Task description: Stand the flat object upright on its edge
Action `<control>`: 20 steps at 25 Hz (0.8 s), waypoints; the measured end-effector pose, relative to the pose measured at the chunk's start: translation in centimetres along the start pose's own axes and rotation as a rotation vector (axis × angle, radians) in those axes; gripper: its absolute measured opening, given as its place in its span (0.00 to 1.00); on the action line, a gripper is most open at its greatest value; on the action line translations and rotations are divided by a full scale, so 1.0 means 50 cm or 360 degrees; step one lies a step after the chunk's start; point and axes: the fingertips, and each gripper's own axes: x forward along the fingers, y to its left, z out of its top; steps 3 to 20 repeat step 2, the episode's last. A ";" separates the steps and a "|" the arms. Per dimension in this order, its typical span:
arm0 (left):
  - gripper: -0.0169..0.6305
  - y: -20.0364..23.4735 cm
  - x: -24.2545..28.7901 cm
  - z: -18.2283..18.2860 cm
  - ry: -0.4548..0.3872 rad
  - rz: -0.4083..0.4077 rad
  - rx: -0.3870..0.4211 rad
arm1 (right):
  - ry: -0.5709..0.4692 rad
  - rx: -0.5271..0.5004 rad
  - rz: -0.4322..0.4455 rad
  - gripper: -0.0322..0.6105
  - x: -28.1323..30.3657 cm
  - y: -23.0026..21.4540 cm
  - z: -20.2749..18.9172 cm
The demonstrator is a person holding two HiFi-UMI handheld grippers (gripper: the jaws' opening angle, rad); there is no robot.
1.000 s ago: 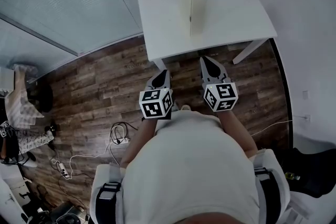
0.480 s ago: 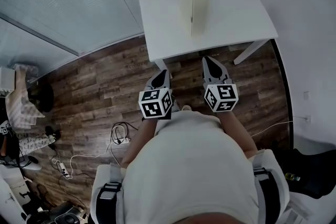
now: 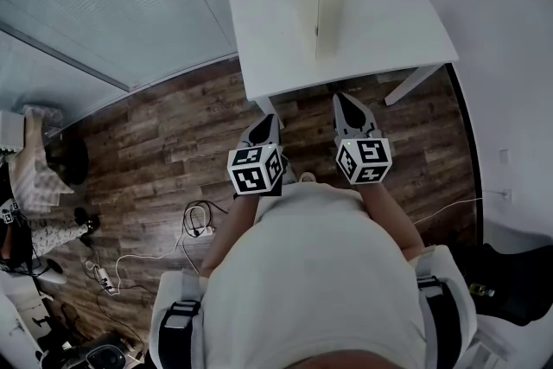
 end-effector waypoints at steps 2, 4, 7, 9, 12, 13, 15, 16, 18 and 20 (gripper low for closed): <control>0.06 0.000 0.000 -0.001 -0.0001 -0.0001 -0.0001 | 0.0001 -0.0005 0.0001 0.08 -0.001 0.000 -0.002; 0.06 0.000 0.000 -0.001 -0.0001 -0.0001 -0.0001 | 0.0001 -0.0005 0.0001 0.08 -0.001 0.000 -0.002; 0.06 0.000 0.000 -0.001 -0.0001 -0.0001 -0.0001 | 0.0001 -0.0005 0.0001 0.08 -0.001 0.000 -0.002; 0.06 0.000 0.000 -0.001 -0.0001 -0.0001 -0.0001 | 0.0001 -0.0005 0.0001 0.08 -0.001 0.000 -0.002; 0.06 0.000 0.000 -0.001 -0.0001 -0.0001 -0.0001 | 0.0001 -0.0005 0.0001 0.08 -0.001 0.000 -0.002; 0.06 0.000 0.000 -0.001 -0.0001 -0.0001 -0.0001 | 0.0001 -0.0005 0.0001 0.08 -0.001 0.000 -0.002; 0.06 0.000 0.000 -0.001 -0.0001 -0.0001 -0.0001 | 0.0001 -0.0005 0.0001 0.08 -0.001 0.000 -0.002; 0.06 0.000 0.000 -0.001 -0.0001 -0.0001 -0.0001 | 0.0001 -0.0005 0.0001 0.08 -0.001 0.000 -0.002; 0.06 0.000 0.000 -0.001 -0.0001 -0.0001 -0.0001 | 0.0001 -0.0005 0.0001 0.08 -0.001 0.000 -0.002; 0.06 0.000 0.000 -0.001 -0.0001 -0.0001 -0.0001 | 0.0001 -0.0005 0.0001 0.08 -0.001 0.000 -0.002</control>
